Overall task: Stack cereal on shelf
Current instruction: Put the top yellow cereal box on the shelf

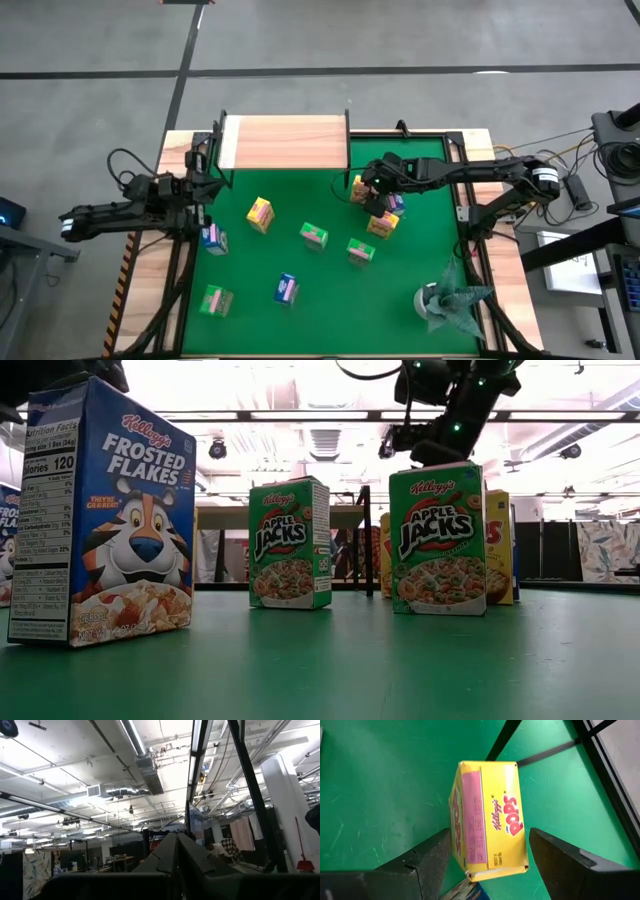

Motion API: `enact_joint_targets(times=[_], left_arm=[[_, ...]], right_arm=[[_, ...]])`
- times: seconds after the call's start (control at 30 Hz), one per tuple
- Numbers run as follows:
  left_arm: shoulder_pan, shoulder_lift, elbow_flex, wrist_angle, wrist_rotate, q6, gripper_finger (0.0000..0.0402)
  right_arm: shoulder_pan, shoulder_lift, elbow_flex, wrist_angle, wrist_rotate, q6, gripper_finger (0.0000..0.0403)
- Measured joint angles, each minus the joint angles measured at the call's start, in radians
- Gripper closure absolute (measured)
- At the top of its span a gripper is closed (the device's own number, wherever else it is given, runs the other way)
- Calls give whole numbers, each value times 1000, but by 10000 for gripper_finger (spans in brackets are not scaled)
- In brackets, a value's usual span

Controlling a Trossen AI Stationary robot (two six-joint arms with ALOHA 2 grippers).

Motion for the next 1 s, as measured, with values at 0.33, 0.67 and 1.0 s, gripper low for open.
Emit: enact_joint_targets(times=[0.33,0.67,1.0], left_arm=[[0,0,0,2,0,7,402],[0,0,0,-5,0,7,402],[0,0,0,-5,0,7,402]], right_arm=[[0,0,-9,17,-8,-16,222],[1,-4,-9,20,-8,-14,267],[1,-19,182,-157,-9,-4,264]])
